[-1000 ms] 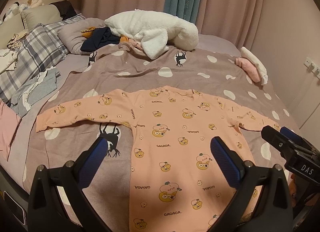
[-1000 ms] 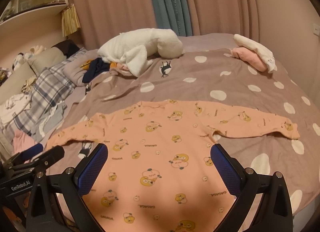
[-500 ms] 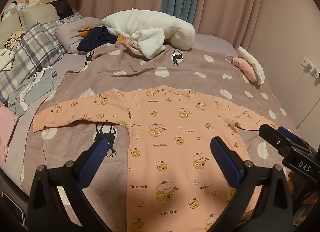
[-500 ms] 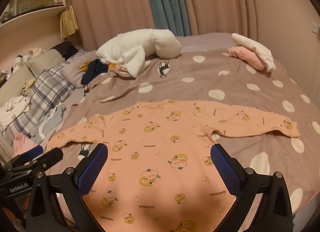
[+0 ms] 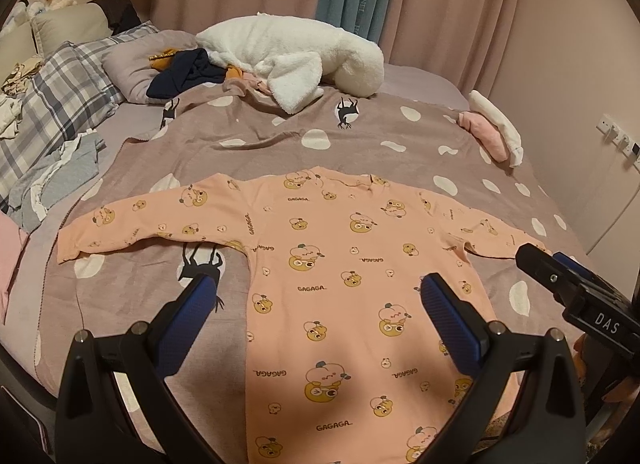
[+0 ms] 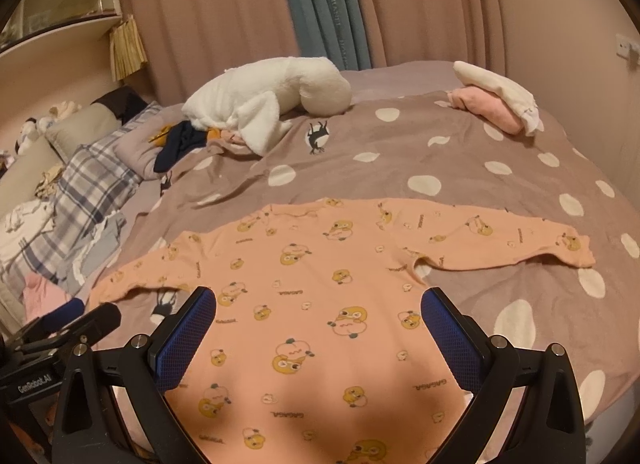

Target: Fold small clothes

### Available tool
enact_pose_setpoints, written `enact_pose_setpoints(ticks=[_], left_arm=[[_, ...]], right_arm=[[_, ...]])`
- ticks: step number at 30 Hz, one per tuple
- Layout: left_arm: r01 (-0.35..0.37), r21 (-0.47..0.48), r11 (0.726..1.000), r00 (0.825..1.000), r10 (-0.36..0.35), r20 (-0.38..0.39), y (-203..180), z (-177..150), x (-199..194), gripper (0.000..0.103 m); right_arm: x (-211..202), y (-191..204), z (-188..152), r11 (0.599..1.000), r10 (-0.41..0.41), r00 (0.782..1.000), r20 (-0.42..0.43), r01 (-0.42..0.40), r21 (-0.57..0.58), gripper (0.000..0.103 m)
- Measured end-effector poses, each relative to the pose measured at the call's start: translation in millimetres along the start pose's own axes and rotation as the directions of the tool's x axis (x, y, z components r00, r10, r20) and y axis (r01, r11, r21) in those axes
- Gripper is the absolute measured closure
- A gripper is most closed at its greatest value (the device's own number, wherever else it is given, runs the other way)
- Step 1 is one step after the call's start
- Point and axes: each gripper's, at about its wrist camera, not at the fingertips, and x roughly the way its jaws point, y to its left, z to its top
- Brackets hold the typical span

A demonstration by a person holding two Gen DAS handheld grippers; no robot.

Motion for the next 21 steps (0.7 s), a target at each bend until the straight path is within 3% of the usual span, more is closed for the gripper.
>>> enact_pose_setpoints(ticks=[21], left_arm=[[0.053,-0.014,0.998,0.996,-0.054,-0.068,-2.3,-2.4,21.3,0.001]], right_arm=[[8.2,-11.9,-1.8,1.000,-0.008,1.000,-0.015,0.008,0.028,0.004]])
